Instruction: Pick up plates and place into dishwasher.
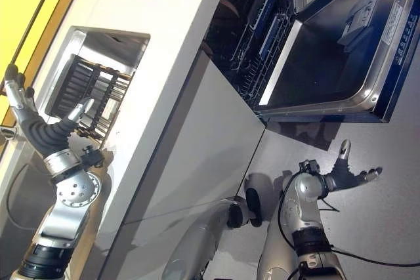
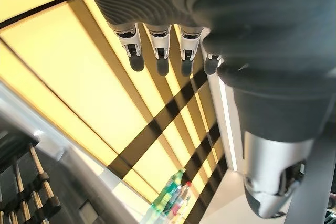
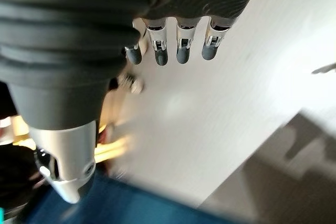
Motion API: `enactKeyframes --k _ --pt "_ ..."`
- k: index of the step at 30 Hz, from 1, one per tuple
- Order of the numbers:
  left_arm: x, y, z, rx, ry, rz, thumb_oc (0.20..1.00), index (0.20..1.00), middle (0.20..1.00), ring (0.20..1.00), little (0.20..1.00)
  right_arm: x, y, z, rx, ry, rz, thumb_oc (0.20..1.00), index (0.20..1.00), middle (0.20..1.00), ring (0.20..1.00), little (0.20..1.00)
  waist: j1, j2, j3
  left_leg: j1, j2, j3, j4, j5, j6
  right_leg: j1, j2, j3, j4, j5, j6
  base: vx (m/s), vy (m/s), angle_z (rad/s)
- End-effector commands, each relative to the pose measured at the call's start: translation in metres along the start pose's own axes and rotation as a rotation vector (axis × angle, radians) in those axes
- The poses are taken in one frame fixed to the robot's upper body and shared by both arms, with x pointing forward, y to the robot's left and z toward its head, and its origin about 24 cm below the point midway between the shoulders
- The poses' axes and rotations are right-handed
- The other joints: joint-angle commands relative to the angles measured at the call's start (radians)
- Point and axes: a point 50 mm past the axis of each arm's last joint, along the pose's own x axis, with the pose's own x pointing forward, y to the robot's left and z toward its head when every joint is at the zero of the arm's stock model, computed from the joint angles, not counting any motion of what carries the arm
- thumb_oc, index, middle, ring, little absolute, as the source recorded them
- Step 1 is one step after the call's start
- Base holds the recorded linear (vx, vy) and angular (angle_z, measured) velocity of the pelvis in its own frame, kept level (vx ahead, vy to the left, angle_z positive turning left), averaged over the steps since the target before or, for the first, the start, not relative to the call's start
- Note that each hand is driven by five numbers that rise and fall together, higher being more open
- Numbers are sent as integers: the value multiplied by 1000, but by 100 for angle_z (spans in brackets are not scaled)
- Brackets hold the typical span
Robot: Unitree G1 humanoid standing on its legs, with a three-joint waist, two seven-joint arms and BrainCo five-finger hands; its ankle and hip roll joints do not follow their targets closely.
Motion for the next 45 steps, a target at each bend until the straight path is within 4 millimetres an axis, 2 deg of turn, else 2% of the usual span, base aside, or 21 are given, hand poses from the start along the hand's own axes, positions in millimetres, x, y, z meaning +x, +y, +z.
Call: enactKeyframes --k 1,4,11,15,20,25,32,33,38,41,42,45 --pt "-23 -11 -7 -12 82 -37 1000 1000 1000 1000 1000 -5 50 51 206 -161 286 1000 1000 1000 1000 1000 -10 36 117 -76 -51 -35 213 -98 20 -16 45 -7 323 -239 -132 -20 -97 13" --pt "-22 -10 -8 0 84 -49 1000 1000 1000 1000 1000 -11 77 69 220 -207 537 1000 1000 1000 1000 1000 -9 21 116 -136 -51 -38 299 -129 21 -71 75 -2 404 -277 -142 -17 -94 22" --pt "-6 -3 -9 20 41 -24 1000 1000 1000 1000 1000 -28 119 99 242 -205 1254 1000 1000 1000 1000 1000 -12 -18 116 -216 -55 -58 380 -144 8 -134 115 -1 477 -309 -151 -46 -53 -4" --pt "1 -1 -14 30 63 -35 1000 1000 1000 1000 1000 -33 134 117 229 -220 1473 1000 1000 1000 1000 1000 -5 -38 99 -236 -55 -63 420 -154 2 -142 124 1 506 -324 -161 17 -3 9" --pt "7 5 -18 47 73 -40 1000 1000 1000 1000 1000 -38 142 132 261 -219 1582 1000 1000 1000 1000 1000 15 -60 67 -233 -60 -73 431 -158 -1 -127 125 -10 506 -332 -167 56 -4 0" --pt "6 10 -22 49 88 -61 1000 1000 1000 1000 1000 -45 144 130 227 -188 1617 1000 1000 1000 1000 1000 38 -77 38 -189 -65 -90 396 -146 -1 -79 115 -25 466 -326 -170 77 34 13" --pt "2 11 -28 45 120 -83 1000 1000 1000 1000 1000 -52 147 113 147 -125 1646 1000 1000 1000 1000 1000 78 -105 -2 -84 -76 -120 293 -116 -4 39 85 -53 370 -311 -171 96 68 9" --pt "2 11 -28 46 121 -88 1000 1000 1000 1000 1000 -54 148 112 153 -116 1647 1000 1000 1000 1000 1000 85 -111 -5 -80 -79 -121 273 -87 -3 50 76 -62 346 -281 -175 28 56 16" --pt "-1 13 -30 45 125 -117 1000 1000 1000 1000 1000 -65 148 99 143 -91 1656 1000 1000 1000 1000 1000 135 -145 -41 20 -99 -163 166 -67 0 187 38 -114 253 -268 -172 111 20 31" --pt "-2 14 -32 54 128 -149 1000 1000 1000 1000 1000 -71 146 92 156 -77 1643 1000 1000 1000 1000 1000 167 -173 -64 71 -101 -188 115 -58 1 265 17 -150 204 -261 -166 154 -57 49" --pt "-2 15 -32 62 126 -171 1000 1000 1000 1000 1000 -74 144 86 162 -66 1625 1000 1000 1000 1000 1000 189 -194 -83 108 -100 -207 75 -46 1 319 5 -175 165 -252 -159 178 -73 69" --pt "-3 18 -34 79 123 -204 1000 1000 1000 1000 1000 -81 139 74 167 -34 1599 1000 1000 1000 1000 1000 223 -230 -119 181 -90 -248 -16 -18 3 425 -10 -218 71 -227 -144 222 -100 72"
